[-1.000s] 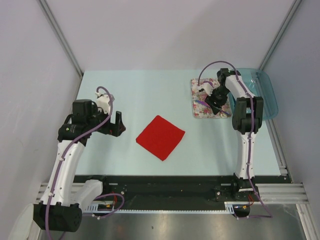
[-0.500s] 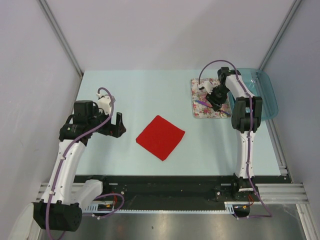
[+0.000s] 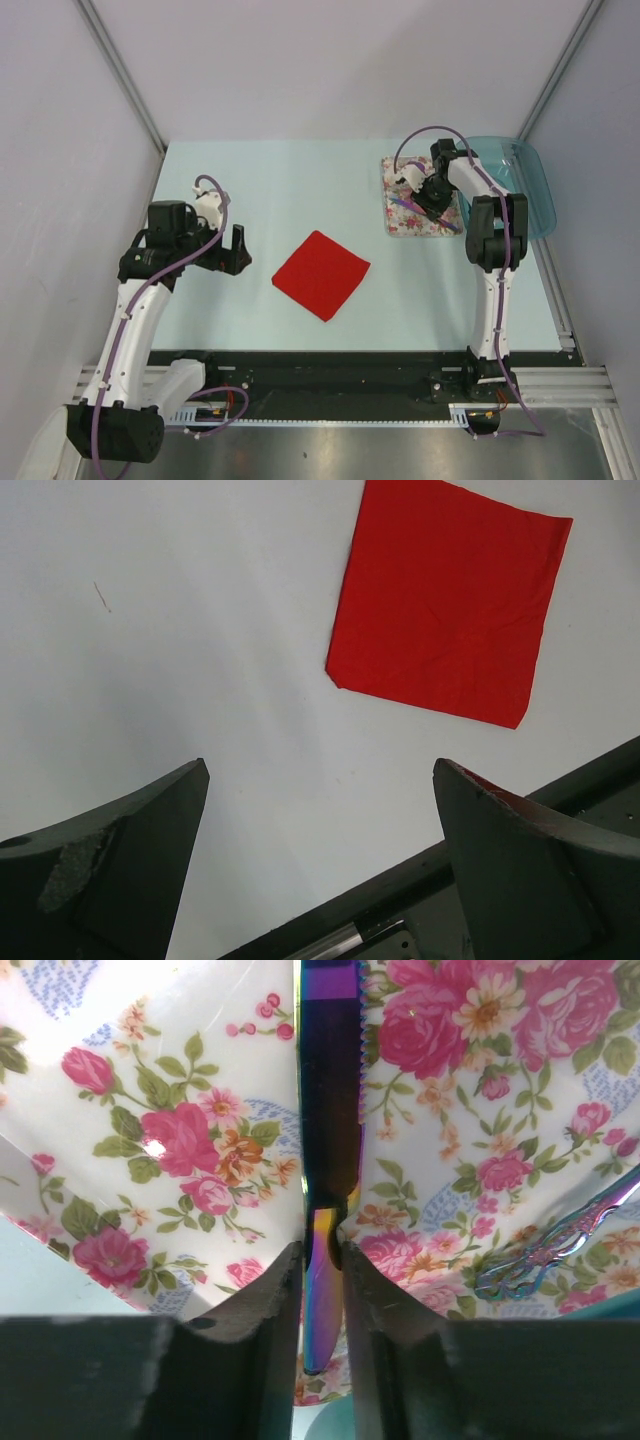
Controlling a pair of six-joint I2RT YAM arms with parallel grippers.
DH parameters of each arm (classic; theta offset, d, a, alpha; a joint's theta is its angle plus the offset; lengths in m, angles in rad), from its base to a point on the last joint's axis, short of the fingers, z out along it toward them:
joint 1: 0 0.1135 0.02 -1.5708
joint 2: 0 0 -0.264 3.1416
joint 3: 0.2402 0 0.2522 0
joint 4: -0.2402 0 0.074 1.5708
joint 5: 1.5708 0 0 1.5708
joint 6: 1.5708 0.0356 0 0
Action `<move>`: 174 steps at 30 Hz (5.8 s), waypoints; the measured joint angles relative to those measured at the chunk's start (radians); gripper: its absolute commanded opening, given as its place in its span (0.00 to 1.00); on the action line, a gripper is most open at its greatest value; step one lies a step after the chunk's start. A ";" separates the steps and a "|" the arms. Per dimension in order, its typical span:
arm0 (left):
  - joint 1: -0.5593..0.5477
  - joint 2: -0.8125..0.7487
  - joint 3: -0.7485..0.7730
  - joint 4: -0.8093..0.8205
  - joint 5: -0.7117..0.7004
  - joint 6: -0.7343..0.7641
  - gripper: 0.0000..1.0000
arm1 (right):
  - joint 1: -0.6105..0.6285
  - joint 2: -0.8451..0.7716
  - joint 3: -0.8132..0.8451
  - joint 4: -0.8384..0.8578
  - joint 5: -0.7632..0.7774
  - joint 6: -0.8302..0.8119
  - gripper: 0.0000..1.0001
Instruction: Place the utensils on the paper napkin and roll it up
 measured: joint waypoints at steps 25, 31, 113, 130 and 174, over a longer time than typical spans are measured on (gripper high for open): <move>0.001 0.009 0.000 0.057 -0.169 -0.065 1.00 | -0.027 -0.008 0.024 0.011 -0.107 0.270 0.00; 0.002 0.008 0.000 0.069 -0.219 -0.098 1.00 | -0.024 -0.012 0.054 0.011 -0.103 0.350 0.00; 0.003 -0.218 -0.365 0.618 -0.107 -0.420 1.00 | 0.696 -0.040 -0.025 0.094 0.193 1.518 0.00; 0.003 -0.222 -0.369 0.622 -0.108 -0.420 1.00 | 0.682 -0.018 -0.031 0.103 0.158 1.539 0.39; 0.003 -0.233 -0.323 0.552 -0.010 -0.385 1.00 | -0.058 0.126 0.314 0.164 -0.054 0.719 0.76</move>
